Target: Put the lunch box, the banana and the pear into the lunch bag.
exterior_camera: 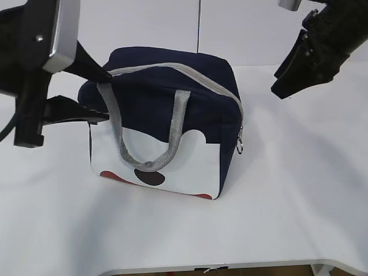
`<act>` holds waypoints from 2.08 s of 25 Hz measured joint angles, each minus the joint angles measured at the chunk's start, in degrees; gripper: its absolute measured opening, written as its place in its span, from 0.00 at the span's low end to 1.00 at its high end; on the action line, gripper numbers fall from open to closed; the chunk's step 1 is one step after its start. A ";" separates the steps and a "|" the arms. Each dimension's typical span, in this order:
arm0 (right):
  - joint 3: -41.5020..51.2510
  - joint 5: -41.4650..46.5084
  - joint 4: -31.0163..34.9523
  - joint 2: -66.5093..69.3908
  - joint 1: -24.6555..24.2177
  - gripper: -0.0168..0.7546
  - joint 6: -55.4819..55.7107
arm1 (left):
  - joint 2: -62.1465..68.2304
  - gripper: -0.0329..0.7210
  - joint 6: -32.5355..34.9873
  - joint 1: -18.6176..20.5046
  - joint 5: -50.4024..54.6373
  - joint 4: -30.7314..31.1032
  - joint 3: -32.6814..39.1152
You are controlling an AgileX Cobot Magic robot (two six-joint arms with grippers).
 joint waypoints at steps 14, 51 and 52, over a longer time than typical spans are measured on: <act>6.17 0.97 0.53 -15.31 0.00 0.53 2.50 | -15.86 0.60 -17.66 0.00 10.80 23.10 0.00; 30.57 -3.67 -20.50 -57.87 12.95 0.53 46.22 | -53.45 0.60 -91.88 0.00 28.55 35.72 6.78; 32.18 -4.56 -21.01 -59.89 12.95 0.53 47.67 | -54.95 0.60 -92.17 0.00 28.55 34.69 8.60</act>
